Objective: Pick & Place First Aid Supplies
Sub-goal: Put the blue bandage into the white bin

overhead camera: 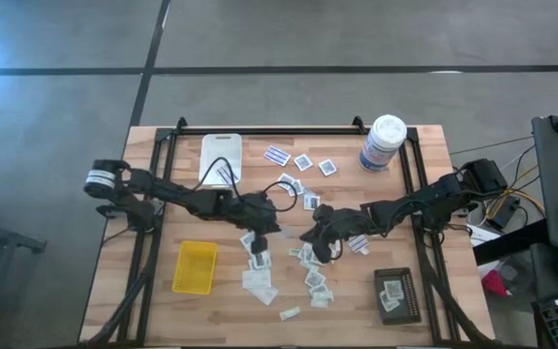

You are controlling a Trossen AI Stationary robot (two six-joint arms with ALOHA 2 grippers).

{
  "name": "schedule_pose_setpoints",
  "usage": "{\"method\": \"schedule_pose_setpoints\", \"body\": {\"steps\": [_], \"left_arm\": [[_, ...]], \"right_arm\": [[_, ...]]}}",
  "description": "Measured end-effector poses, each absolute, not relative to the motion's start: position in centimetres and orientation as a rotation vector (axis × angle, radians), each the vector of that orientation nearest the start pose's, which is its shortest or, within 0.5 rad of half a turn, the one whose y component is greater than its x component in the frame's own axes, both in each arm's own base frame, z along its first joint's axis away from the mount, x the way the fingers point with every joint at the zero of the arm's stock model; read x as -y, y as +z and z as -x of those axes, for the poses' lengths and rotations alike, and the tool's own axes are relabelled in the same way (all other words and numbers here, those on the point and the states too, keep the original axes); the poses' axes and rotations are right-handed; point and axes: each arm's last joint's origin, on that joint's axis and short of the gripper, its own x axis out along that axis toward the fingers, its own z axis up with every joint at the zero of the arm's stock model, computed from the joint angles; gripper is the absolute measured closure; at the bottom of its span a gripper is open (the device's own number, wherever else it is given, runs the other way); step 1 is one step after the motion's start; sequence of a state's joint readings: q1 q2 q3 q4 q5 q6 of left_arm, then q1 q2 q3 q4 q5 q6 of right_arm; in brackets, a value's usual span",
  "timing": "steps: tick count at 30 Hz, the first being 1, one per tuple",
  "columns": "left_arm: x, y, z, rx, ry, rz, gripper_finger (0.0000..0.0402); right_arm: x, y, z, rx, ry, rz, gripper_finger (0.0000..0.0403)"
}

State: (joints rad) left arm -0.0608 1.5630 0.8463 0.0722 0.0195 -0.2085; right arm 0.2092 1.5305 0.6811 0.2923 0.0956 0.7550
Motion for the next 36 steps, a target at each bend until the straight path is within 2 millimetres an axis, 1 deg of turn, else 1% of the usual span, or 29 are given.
{"method": "schedule_pose_setpoints", "body": {"steps": [4,10,18,22,29,31,36], "left_arm": [[1.6,20.1,-30.8,-0.689,0.1,0.115,0.0401],[1.0,22.3,-28.6,-0.704,0.245,0.003,0.0401],[-0.3,24.6,-24.9,-0.75,0.601,-0.217,0.0401],[-0.7,25.3,-23.7,-0.754,0.749,-0.298,0.0401],[-1.3,25.0,-23.2,-0.787,0.921,-0.415,0.0402],[-1.5,24.6,-23.2,-0.804,0.946,-0.434,0.0401],[-2.4,22.8,-23.0,-0.881,0.981,-0.465,0.0402]], "right_arm": [[-6.0,17.5,-29.1,-0.561,-0.076,-0.638,0.0394],[-6.0,17.7,-29.0,-0.563,-0.061,-0.635,0.0394],[-6.0,17.6,-29.0,-0.565,-0.063,-0.634,0.0394],[-6.0,17.6,-29.0,-0.565,-0.063,-0.634,0.0394],[-6.0,17.6,-29.0,-0.565,-0.064,-0.634,0.0394],[-6.0,17.6,-29.0,-0.565,-0.065,-0.633,0.0394],[-6.0,17.6,-29.0,-0.564,-0.065,-0.634,0.0394]]}}
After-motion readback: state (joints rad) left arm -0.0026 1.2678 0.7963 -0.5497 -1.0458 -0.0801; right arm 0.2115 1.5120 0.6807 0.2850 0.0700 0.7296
